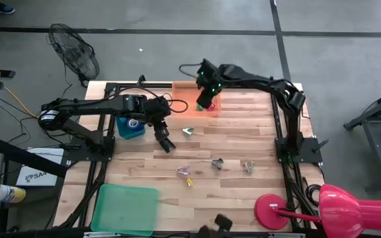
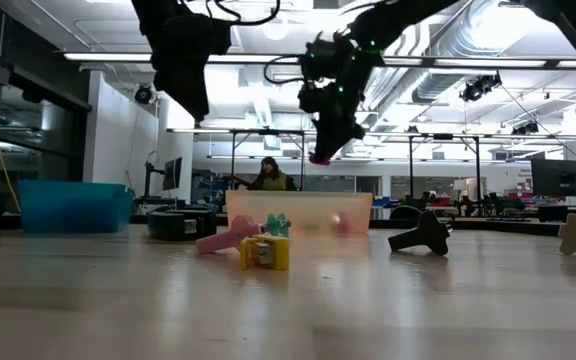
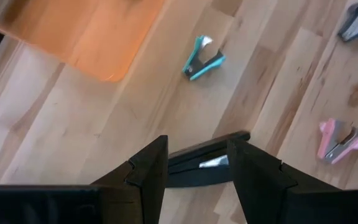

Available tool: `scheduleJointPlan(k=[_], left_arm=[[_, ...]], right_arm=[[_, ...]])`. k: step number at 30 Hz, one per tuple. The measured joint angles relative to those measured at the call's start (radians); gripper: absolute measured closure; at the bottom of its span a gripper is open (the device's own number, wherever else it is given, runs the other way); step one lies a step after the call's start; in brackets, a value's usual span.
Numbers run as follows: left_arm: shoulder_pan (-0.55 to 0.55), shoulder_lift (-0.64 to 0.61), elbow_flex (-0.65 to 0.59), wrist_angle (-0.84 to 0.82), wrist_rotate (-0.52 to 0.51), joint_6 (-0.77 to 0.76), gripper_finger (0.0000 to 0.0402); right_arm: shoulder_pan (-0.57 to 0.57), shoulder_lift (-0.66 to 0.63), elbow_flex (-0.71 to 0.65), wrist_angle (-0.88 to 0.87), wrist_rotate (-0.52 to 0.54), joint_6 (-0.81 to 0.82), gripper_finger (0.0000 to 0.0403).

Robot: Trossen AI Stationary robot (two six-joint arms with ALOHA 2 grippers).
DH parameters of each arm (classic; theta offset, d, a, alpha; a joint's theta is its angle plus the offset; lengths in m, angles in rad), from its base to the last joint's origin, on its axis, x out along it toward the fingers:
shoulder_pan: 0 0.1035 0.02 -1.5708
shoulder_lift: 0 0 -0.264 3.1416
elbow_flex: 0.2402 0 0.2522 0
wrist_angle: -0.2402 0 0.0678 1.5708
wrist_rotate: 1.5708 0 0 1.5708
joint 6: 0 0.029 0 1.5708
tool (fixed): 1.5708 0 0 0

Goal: Pick and place Stapler, Stapler remover, tape
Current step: Put the red stapler into the orange bin

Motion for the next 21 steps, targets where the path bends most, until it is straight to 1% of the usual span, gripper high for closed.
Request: scheduleJointPlan(k=[4,9,21], left_arm=[[0.0,0.0,0.0,0.037,0.0,-0.027,0.0238],[0.0,0.0,0.0,0.071,-0.001,-0.075,0.0238],[0.0,0.0,0.0,0.082,-0.037,-0.187,0.0238]], right_arm=[[-0.06,0.025,-0.001,0.067,-0.04,-0.017,0.0342],[-0.103,0.063,-0.001,0.128,-0.07,-0.01,0.0343],[-0.148,0.149,-0.002,0.11,-0.068,0.025,0.0333]])
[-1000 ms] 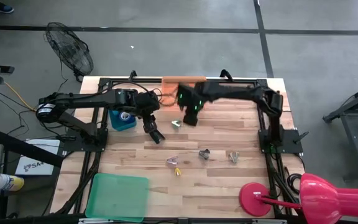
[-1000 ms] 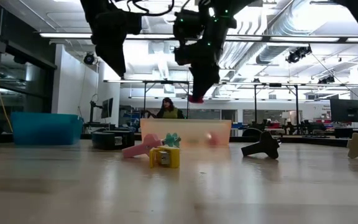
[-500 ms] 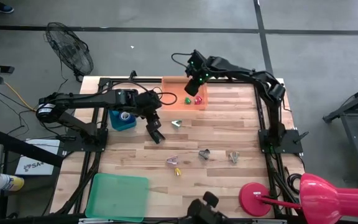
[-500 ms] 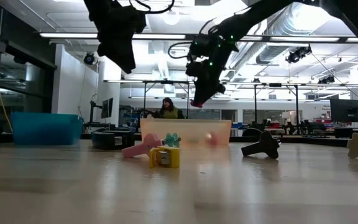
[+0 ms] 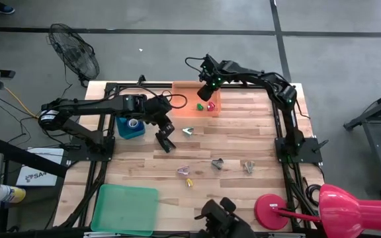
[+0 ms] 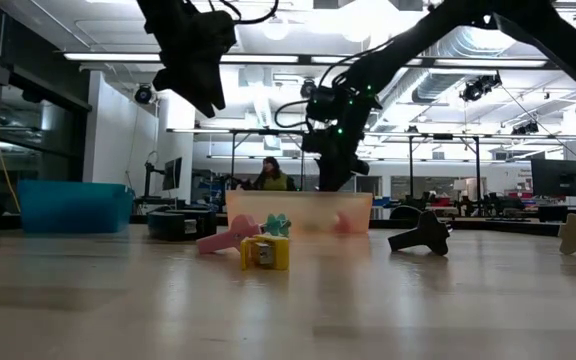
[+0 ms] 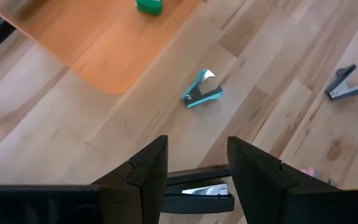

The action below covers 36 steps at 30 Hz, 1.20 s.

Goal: Pick and place Stapler, Stapler remover, tape
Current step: Put the red stapler into the orange bin, then put the gray staple remover into the green bin

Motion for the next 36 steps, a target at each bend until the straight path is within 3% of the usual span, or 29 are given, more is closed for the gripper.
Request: scheduleJointPlan(k=[8,23,36], left_arm=[[0.0,0.0,0.0,0.0,-0.013,-0.026,0.0238],[0.0,0.0,0.0,-0.001,-0.017,-0.016,0.0238],[0.0,0.0,0.0,-0.008,-0.017,0.014,0.0238]], right_arm=[[-0.008,0.004,0.0,-0.005,0.005,0.021,0.032],[-0.009,0.003,0.0,-0.071,-0.01,0.076,0.0224],[-0.009,-0.057,0.0,-0.103,-0.147,0.059,0.0217]])
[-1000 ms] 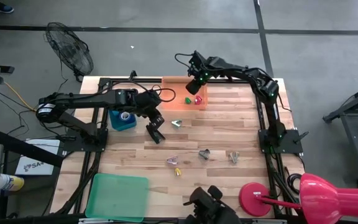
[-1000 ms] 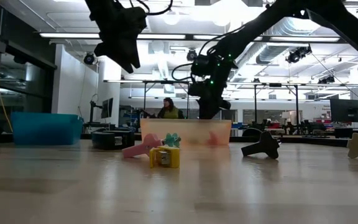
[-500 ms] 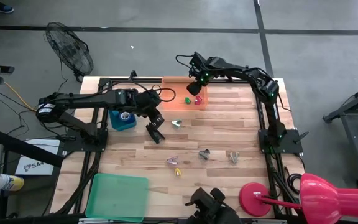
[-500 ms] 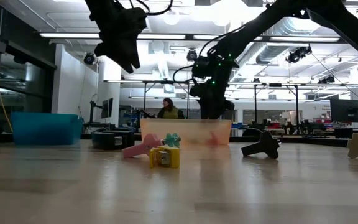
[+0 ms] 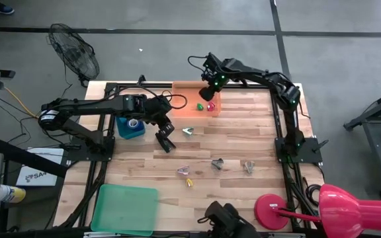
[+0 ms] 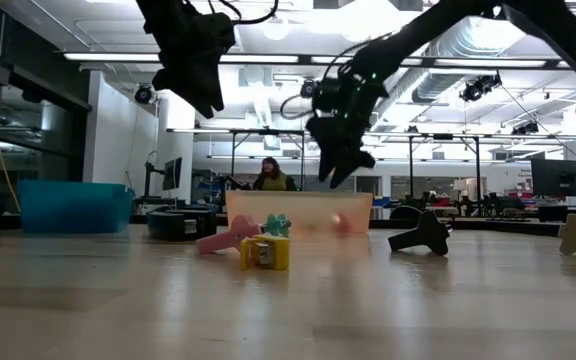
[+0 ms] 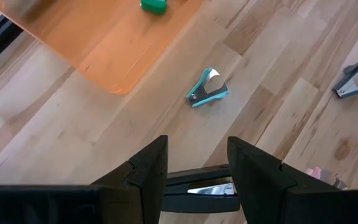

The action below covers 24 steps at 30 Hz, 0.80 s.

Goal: Pick and place Stapler, Stapler remover, tape
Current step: Put the gray staple remover into the green bin

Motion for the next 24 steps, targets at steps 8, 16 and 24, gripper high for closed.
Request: scheduleJointPlan(k=[8,16,24], left_arm=[[0.0,0.0,0.0,0.001,0.001,0.039,0.0238],[0.0,0.0,0.0,0.001,0.003,0.095,0.0238],[0.0,0.0,0.0,0.001,0.003,0.123,0.0238]], right_arm=[[0.036,-0.156,0.0,-0.002,0.022,-0.036,0.0218],[0.193,-0.294,0.001,0.044,0.009,-0.061,0.0219],[0.403,-0.307,0.0,0.146,-0.032,-0.002,0.0219]])
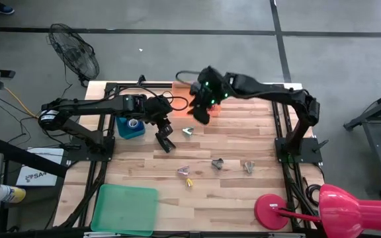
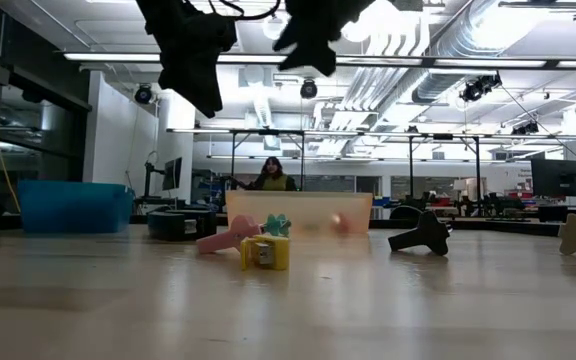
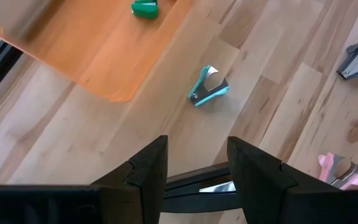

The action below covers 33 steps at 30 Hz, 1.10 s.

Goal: Pick and place Stapler, Stapler remover, tape
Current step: Put the gray staple remover into the green bin

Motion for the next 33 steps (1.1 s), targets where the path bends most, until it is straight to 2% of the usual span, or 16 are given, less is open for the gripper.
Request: scheduleJointPlan(k=[7,12,14,16,22,28,33], left_arm=[[0.0,0.0,0.0,-0.002,0.001,0.036,0.0238],[0.0,0.0,0.0,-0.015,0.002,0.052,0.0238],[0.0,0.0,0.0,-0.021,0.005,0.052,0.0238],[0.0,0.0,0.0,-0.026,0.005,0.052,0.0238],[0.0,0.0,0.0,-0.02,0.008,0.059,0.0238],[0.0,0.0,0.0,-0.02,0.016,0.059,0.0238],[0.0,0.0,0.0,-0.02,0.031,0.059,0.0238]], right_arm=[[0.115,0.002,-0.028,0.056,0.08,0.071,0.0218],[0.136,-0.069,-0.295,0.353,0.015,0.202,0.0218],[0.147,-0.12,-0.418,0.462,0.029,0.275,0.0217],[0.162,-0.179,-0.52,0.528,0.091,0.35,0.0218],[0.211,-0.364,-0.753,0.522,0.251,0.55,0.0217],[0.287,-0.526,-0.944,0.48,0.304,0.816,0.0219],[0.398,-0.614,-1.082,0.481,0.344,1.029,0.0217]])
